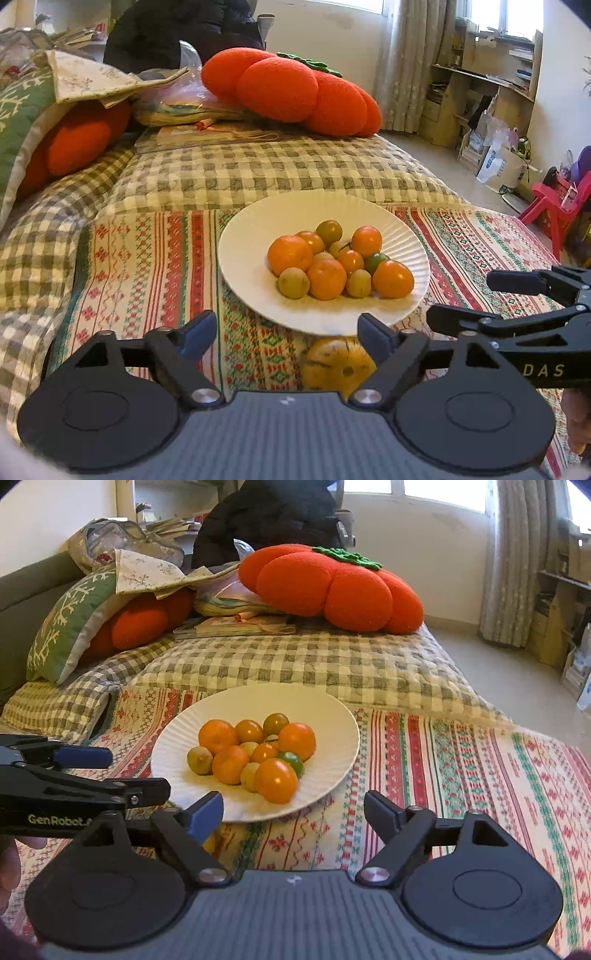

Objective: Organize fruits
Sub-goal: 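Withdraw both open tools from the plate toward the last two fruits, then close the left tool on the large brown fruit while the right tool grasps the striped squash, then carry the brown fruit and striped squash over the white plate and lower them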

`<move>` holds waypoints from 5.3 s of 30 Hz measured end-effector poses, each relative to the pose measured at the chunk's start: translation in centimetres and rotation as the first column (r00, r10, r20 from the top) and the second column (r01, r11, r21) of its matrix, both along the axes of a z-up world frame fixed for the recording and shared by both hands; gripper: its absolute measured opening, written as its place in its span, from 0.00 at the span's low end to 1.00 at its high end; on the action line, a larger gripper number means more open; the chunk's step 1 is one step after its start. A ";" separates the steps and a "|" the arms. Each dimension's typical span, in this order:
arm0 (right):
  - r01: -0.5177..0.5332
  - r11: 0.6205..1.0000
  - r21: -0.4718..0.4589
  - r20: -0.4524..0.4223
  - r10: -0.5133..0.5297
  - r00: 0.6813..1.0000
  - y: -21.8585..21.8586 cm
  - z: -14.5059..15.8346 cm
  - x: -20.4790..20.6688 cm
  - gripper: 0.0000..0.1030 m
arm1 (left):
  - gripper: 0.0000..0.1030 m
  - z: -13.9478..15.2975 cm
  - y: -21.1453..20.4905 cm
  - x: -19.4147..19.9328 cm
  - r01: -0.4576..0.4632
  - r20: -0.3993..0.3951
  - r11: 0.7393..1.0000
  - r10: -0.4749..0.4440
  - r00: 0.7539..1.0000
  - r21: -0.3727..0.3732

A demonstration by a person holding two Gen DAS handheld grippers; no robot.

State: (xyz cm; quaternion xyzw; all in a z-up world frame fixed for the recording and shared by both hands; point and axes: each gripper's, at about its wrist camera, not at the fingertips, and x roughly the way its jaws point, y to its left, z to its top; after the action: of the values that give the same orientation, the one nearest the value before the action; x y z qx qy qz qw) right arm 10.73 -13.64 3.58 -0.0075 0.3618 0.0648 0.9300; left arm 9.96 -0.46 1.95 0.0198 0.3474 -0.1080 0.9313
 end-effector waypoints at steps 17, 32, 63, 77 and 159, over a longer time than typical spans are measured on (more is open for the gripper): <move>0.054 0.999 -0.005 -0.044 -0.055 0.998 0.1 -1.0 -3.3 1.00 | 0.88 -1.4 2.3 -4.3 -0.027 -0.059 0.999 0.028 0.998 0.022; 0.087 0.995 -0.050 -0.096 -0.092 0.991 -0.5 -3.3 -5.5 1.00 | 0.88 -3.8 3.5 -7.5 0.007 -0.038 1.000 -0.007 0.999 0.008; 0.089 0.996 -0.027 -0.134 -0.091 0.987 0.4 -5.2 -4.6 1.00 | 0.54 -6.8 0.5 -6.9 0.090 0.006 0.995 -0.089 0.996 -0.047; 0.094 0.995 -0.033 -0.126 -0.097 0.987 1.0 -5.5 -2.9 1.00 | 0.35 -6.2 2.3 -6.0 0.115 -0.029 0.990 -0.117 0.993 -0.077; -0.017 0.999 -0.052 0.040 0.019 0.999 1.9 -1.5 -1.9 0.50 | 0.35 -3.2 2.1 -5.4 0.077 -0.032 0.993 -0.080 0.996 -0.086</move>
State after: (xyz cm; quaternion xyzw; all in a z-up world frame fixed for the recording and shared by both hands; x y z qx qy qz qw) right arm 8.87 -11.75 2.07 -0.0362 0.3442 0.0639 0.9360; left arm 4.60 1.62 -1.22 -0.0082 0.3576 -0.1594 0.9201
